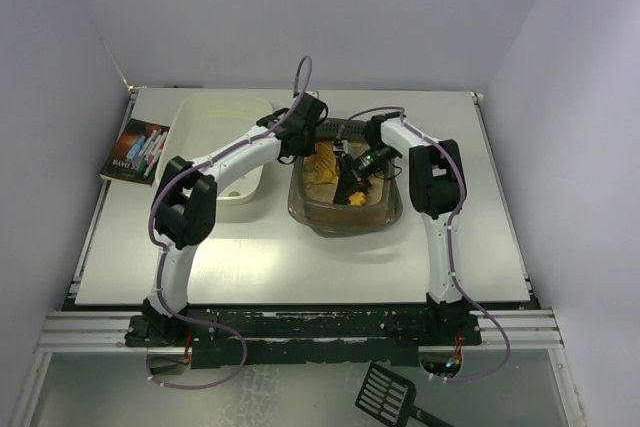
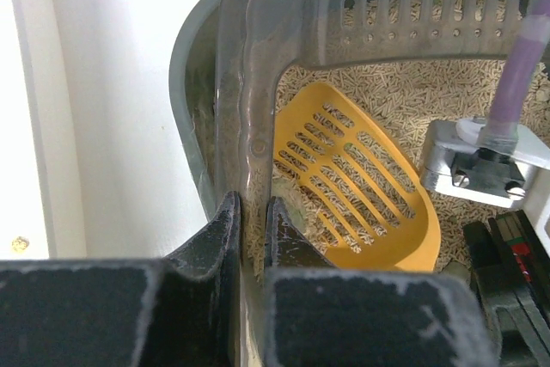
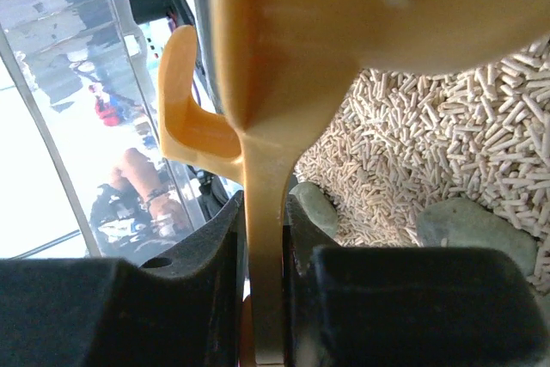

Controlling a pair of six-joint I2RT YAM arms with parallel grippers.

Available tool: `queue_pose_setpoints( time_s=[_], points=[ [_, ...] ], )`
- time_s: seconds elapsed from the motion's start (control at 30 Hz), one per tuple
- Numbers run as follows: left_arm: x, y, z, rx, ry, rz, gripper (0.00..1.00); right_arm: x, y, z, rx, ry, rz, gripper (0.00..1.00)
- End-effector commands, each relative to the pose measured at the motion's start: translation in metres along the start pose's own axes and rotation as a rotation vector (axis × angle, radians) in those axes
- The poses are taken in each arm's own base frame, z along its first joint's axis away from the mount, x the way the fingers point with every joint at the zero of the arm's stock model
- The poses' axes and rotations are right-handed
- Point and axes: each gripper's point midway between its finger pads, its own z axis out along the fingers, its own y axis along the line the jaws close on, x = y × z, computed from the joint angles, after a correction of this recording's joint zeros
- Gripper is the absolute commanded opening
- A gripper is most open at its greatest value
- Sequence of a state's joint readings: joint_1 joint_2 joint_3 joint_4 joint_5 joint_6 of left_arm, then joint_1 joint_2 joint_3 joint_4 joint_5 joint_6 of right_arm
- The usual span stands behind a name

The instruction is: Clean the litter box

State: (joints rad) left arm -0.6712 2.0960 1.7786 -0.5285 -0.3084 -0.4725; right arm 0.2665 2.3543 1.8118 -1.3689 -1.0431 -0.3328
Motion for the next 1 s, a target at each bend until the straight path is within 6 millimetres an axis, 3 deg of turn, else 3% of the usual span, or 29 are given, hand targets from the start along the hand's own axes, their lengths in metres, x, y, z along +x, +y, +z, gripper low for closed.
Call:
queue_pose_setpoints(
  time_s=[0.0,0.37,0.57,0.97],
  points=[
    [-0.027,-0.001,-0.022,0.014,-0.072,-0.045,0.07,-0.006,0.026,-0.017,-0.003,-0.052,-0.097,0.00],
    [-0.028,0.006,-0.022,-0.019,-0.091,-0.046,0.07,0.004,0.043,-0.027,-0.004,-0.081,-0.156,0.00],
    [-0.040,0.012,-0.022,-0.047,-0.132,-0.051,0.07,0.017,0.041,-0.027,0.008,-0.066,-0.150,0.00],
    [-0.034,0.013,-0.019,-0.034,-0.106,-0.055,0.07,0.023,0.032,-0.047,0.008,-0.124,-0.132,0.00]
  ],
)
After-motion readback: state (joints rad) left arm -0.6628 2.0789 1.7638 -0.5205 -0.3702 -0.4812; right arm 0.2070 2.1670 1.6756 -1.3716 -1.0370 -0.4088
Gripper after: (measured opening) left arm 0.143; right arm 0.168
